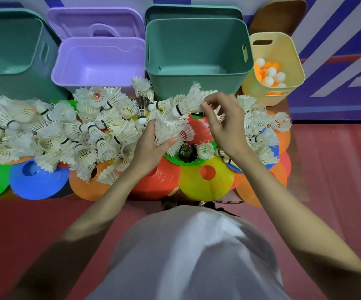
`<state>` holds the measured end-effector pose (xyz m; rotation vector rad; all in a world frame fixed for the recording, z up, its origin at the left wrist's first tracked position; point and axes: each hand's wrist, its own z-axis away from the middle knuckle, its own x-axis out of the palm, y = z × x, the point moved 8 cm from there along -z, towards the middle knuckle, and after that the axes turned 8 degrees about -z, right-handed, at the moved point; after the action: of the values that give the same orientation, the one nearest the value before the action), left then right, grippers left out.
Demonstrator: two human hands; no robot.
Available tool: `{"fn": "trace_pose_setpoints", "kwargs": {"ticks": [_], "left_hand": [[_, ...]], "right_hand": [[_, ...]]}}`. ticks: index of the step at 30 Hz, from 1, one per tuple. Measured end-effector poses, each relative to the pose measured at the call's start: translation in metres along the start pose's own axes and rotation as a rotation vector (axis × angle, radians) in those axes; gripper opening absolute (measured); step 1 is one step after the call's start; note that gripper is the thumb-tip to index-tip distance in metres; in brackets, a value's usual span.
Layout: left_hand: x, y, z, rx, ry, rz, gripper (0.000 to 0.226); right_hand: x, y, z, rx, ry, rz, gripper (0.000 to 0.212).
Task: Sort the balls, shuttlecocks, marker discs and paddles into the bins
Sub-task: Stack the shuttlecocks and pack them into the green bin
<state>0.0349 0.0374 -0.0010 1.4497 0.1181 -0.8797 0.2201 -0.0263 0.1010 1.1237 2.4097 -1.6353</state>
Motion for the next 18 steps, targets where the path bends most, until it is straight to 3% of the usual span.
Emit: {"fn": "trace_pose_setpoints", "kwargs": {"ticks": [4,6,10,13,15,18], "left_hand": [[0.003,0.009,-0.001,0.043,0.010,-0.033,0.051],[0.001,0.012,-0.002,0.062,0.029,-0.027,0.052],[-0.003,0.010,-0.003,0.048,0.039,-0.023,0.072],[-0.004,0.010,-0.002,0.030,0.038,-0.011,0.069],[-0.005,0.006,-0.004,0.008,0.050,0.020,0.072],[-0.007,-0.002,-0.005,-0.038,0.052,0.043,0.092]], "right_hand": [[0.030,-0.003,0.005,0.002,-0.307,-0.010,0.012],[0.043,0.003,0.011,0.039,-0.411,-0.023,0.012],[0.045,0.013,0.010,0.126,-0.400,-0.087,0.010],[0.042,0.019,0.011,0.162,-0.379,-0.081,0.020],[0.034,0.027,0.013,0.193,-0.324,-0.092,0.028],[0.018,0.050,0.024,0.262,-0.190,-0.018,0.021]]}}
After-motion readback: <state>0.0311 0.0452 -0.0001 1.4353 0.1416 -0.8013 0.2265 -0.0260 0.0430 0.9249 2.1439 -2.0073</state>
